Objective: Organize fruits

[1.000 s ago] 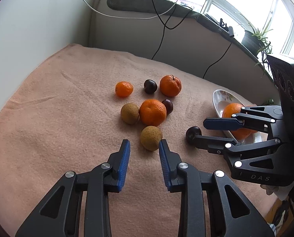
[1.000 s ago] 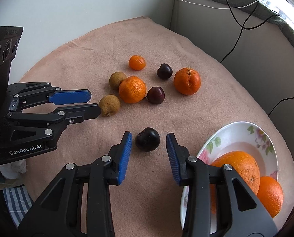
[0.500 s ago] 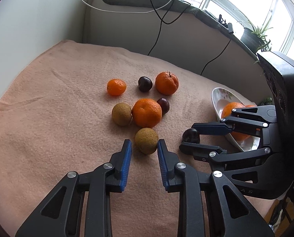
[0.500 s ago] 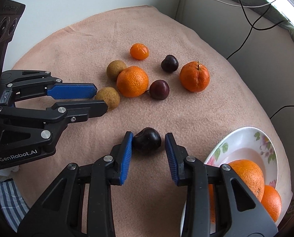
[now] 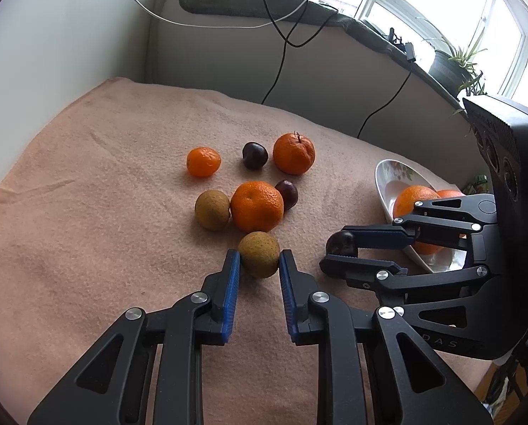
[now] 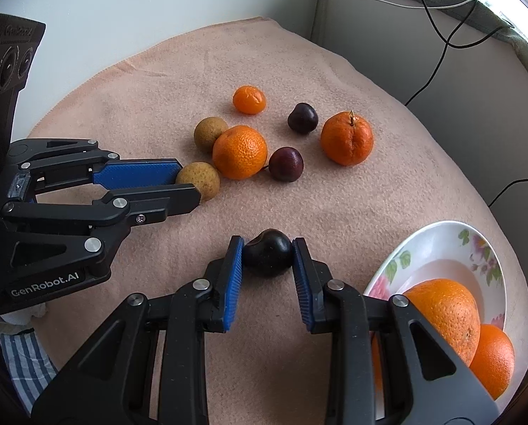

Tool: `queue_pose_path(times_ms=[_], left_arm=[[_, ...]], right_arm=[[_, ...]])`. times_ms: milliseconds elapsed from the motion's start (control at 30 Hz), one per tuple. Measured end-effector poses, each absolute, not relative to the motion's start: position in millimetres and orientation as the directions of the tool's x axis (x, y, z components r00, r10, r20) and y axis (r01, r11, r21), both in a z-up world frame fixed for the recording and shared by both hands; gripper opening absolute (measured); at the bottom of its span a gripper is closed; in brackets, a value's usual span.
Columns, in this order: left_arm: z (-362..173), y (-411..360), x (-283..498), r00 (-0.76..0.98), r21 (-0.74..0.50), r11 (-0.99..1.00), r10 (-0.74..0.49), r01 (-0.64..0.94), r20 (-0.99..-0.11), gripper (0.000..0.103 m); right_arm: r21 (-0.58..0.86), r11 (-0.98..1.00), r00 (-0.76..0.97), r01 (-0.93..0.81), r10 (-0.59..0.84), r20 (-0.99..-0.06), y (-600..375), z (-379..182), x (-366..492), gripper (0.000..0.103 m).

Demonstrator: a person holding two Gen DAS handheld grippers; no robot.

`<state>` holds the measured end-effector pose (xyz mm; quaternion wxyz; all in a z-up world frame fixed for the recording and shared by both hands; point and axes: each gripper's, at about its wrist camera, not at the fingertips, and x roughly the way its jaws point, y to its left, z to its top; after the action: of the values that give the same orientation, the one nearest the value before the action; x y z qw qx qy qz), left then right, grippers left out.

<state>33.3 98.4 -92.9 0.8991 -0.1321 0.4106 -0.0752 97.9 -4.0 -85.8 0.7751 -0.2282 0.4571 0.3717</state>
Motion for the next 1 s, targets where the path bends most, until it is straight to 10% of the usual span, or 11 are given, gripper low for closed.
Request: queue_pose_path(times_ms=[1000], left_arm=[[-49.7, 45.6, 12.8, 0.682, -0.345, 0.924, -0.360, 0.166, -0.637, 0.021]], right_arm=[[0.102, 0.776, 0.447, -0.623, 0.460, -0.768, -131.1, -21.7, 113.3, 0.029]])
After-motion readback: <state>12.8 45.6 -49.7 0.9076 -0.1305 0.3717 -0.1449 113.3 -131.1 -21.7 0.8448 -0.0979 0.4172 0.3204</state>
